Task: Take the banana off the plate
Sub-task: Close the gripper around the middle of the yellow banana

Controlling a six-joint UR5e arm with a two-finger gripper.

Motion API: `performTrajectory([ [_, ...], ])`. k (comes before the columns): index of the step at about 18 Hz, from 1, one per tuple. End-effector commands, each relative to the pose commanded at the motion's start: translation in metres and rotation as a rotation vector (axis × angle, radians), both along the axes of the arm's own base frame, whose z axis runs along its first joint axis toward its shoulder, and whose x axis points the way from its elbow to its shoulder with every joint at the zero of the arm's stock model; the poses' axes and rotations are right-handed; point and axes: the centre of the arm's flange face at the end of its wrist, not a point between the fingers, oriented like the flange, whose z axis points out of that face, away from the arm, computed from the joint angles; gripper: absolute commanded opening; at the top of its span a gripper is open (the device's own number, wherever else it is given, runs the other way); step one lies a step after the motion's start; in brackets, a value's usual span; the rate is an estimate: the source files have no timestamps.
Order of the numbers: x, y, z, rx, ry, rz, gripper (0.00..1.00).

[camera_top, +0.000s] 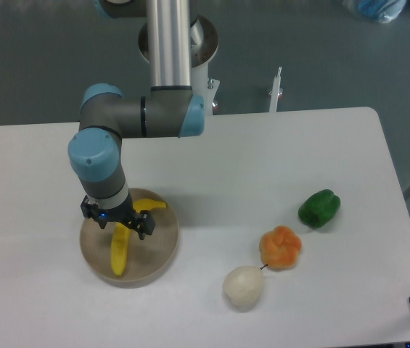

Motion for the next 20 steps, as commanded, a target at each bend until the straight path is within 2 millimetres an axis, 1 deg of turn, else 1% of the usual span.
performTrajectory([
  [2, 0.0, 0.002, -0.001, 0.0, 0.0, 0.004, 1.0],
  [5, 0.0, 0.005, -0.012, -0.007, -0.002, 0.003, 1.0],
  [9, 0.001, 0.004, -0.013, -0.011, -0.001, 0.003, 1.0],
  [10, 0.001, 0.003, -0.014, -0.014, -0.002, 0.003, 0.99],
  [11, 0.001, 0.003, -0.014, -0.014, -0.002, 0.003, 0.88],
  [13, 0.001, 0.003, -0.013, -0.012, -0.003, 0.003, 0.58],
  [14, 0.001, 0.004, -0.013, -0.01, -0.003, 0.001, 0.44],
  [15, 0.001, 0.003, -0.013, -0.012, -0.003, 0.001, 0.38],
  [16, 0.001, 0.004, -0.014, -0.012, -0.003, 0.001, 0.34],
  [18, 0.001, 0.003, -0.014, -0.013, -0.004, 0.001, 0.3],
  [20, 0.001, 0.003, -0.013, -0.011, -0.005, 0.0, 0.29],
])
